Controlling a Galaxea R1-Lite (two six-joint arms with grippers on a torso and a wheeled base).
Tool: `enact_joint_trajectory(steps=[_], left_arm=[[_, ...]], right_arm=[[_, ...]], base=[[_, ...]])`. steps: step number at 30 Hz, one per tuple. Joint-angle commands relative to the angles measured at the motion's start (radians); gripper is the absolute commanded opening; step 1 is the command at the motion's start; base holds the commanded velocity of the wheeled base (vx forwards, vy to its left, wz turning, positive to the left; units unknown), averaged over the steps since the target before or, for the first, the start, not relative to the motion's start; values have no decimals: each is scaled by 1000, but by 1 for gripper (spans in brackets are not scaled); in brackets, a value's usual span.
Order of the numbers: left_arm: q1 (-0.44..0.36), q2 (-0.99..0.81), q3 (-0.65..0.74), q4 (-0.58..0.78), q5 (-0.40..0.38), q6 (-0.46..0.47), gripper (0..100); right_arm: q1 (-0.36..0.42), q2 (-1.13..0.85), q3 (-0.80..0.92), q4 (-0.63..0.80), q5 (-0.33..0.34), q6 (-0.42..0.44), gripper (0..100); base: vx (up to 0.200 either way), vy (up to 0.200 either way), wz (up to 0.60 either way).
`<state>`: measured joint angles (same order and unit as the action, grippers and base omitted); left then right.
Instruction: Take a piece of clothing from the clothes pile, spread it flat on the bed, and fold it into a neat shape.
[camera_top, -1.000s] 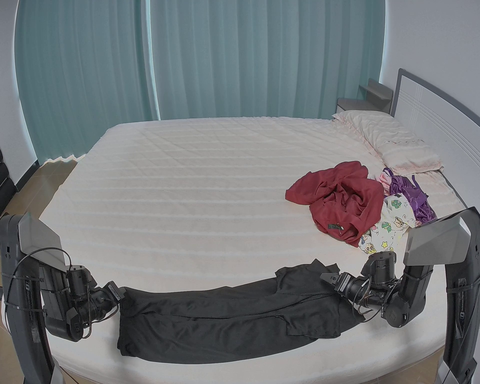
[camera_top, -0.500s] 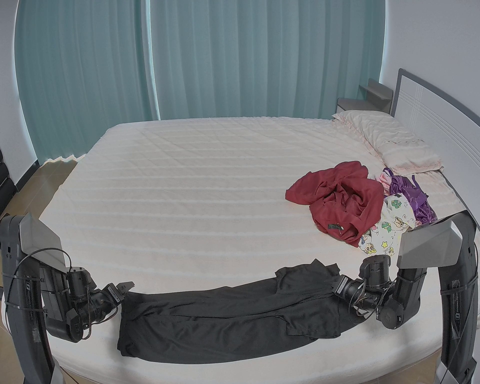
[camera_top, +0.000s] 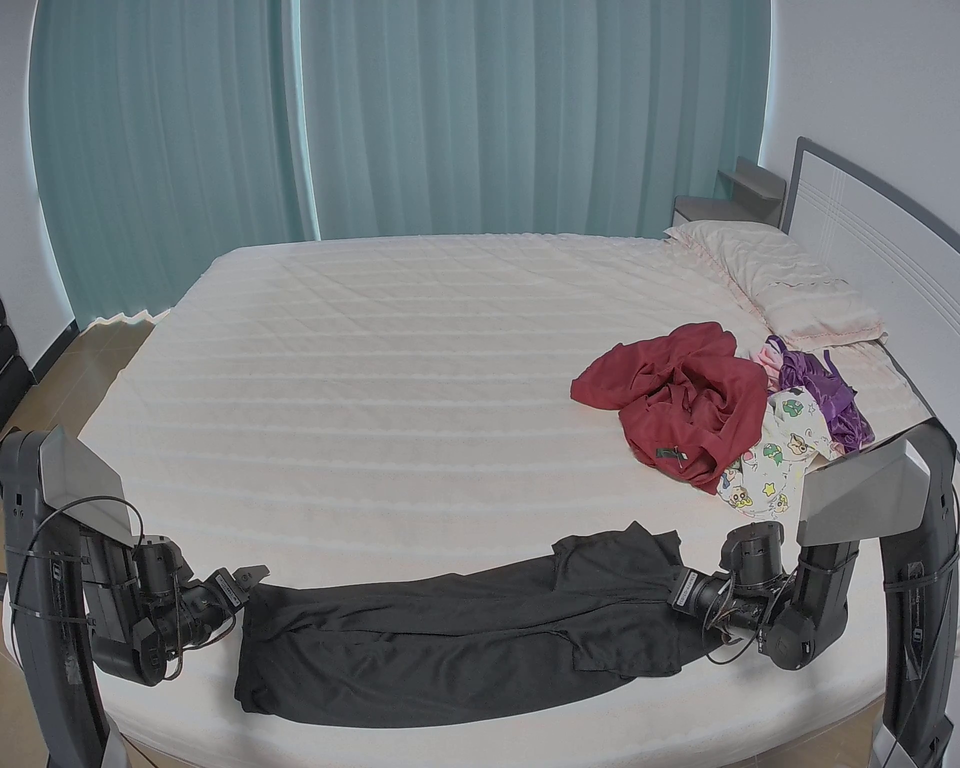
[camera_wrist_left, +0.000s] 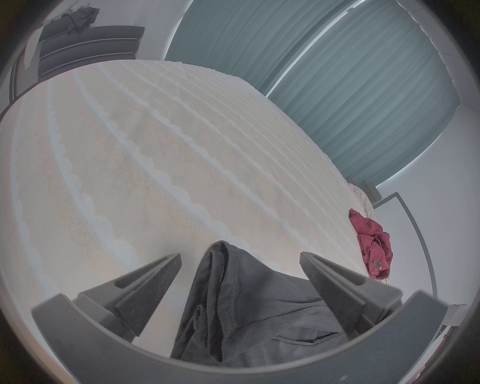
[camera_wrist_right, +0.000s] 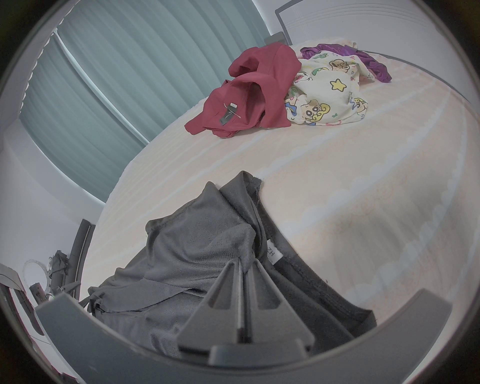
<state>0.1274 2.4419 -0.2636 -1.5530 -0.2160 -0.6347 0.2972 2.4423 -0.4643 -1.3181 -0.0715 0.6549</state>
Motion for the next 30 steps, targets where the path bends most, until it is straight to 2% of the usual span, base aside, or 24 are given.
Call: enact_joint_trajectory(steps=[1,16,17,25,28,30], left_arm=[[1,2,0,-18,0,0,100],[0,2,1,-18,0,0,100],[0,2,1,-18,0,0,100],[0,2,1,-18,0,0,100],[0,2,1,-18,0,0,100],[1,2,1,-18,0,0,100]], right_arm=[[2,-13,13,3,-1,-3,0],[5,-23,64,7,-19,-93,0],[5,-20,64,5,-24,-95,100],[-4,-78,76,5,-17,-101,100],[-33,-124,56,-3,2,-101,100],[-40,-144,13,10,45,-101,100]], base=[[0,0,0],[0,0,0],[0,0,0],[0,0,0],[0,0,0],[0,0,0]])
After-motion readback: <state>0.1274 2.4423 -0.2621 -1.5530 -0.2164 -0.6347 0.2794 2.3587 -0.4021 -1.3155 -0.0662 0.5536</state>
